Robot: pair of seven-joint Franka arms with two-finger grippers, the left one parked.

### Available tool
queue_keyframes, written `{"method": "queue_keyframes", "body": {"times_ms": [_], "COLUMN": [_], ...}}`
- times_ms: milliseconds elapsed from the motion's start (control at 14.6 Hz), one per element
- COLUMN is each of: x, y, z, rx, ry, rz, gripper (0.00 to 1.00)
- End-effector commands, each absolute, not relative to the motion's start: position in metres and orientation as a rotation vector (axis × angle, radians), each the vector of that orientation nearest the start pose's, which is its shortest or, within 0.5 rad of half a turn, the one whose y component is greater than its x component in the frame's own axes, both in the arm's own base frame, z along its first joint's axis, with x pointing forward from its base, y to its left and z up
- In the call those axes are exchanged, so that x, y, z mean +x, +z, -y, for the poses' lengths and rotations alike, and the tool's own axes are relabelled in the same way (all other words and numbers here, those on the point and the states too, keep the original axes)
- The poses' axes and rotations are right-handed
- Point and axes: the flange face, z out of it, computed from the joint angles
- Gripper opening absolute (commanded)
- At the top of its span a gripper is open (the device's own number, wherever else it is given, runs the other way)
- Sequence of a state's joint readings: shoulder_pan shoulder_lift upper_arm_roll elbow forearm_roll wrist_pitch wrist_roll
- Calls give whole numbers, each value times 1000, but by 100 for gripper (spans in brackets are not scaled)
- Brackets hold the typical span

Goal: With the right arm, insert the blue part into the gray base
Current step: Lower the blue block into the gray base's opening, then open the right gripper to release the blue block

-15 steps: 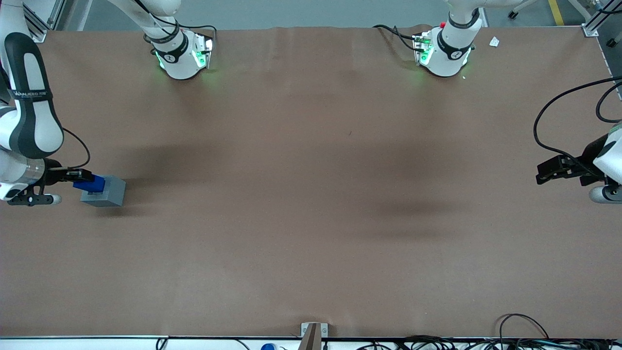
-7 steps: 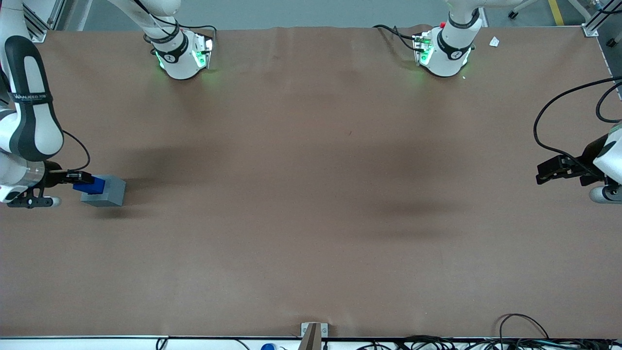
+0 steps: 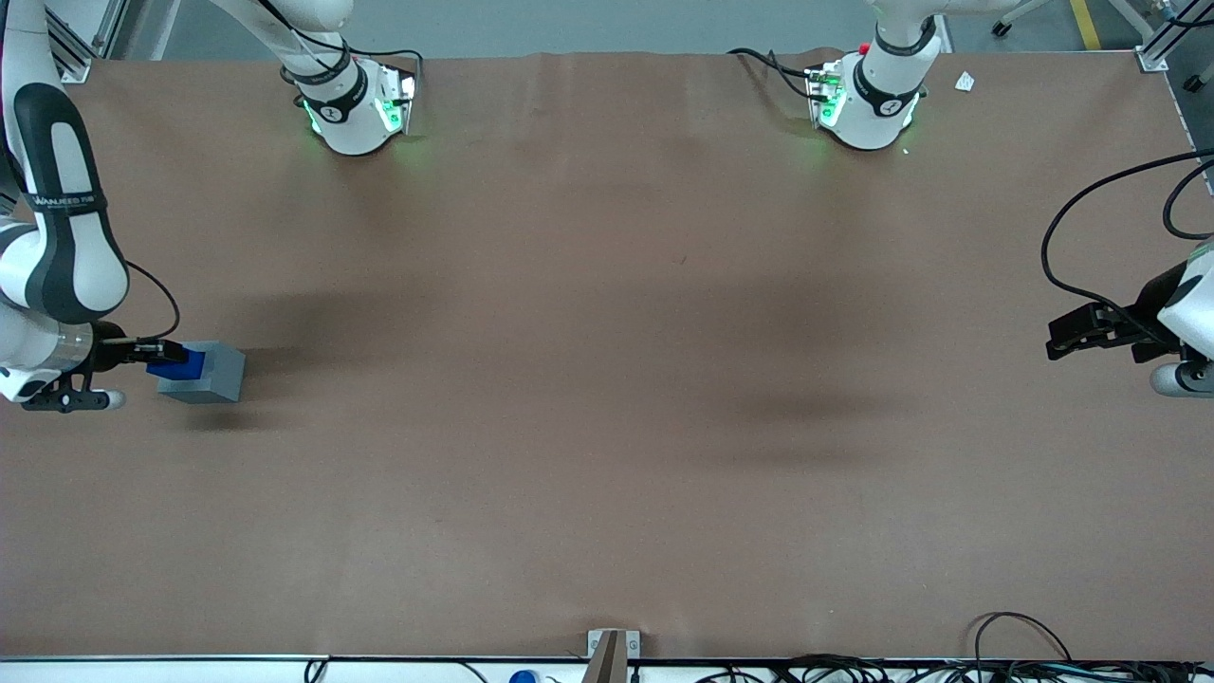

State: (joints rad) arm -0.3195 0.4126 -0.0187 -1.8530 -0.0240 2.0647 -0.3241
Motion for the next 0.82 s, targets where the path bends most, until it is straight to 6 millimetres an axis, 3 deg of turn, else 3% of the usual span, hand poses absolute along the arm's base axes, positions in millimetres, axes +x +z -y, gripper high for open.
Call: {"method": "queue_keyframes", "body": {"times_ms": [0, 69, 206, 344, 550, 756], "x": [585, 583, 579, 571, 555, 540], "y": [290, 299, 335, 382, 467, 524], "z": [201, 199, 191, 177, 142, 90], "rx": [-3097, -3093, -3074, -3070, -3069, -3094], "ry": [319, 332, 373, 370, 261, 210], "rz": [-5, -4, 2, -29, -37, -100], "gripper": [100, 100, 100, 100, 100, 100]}}
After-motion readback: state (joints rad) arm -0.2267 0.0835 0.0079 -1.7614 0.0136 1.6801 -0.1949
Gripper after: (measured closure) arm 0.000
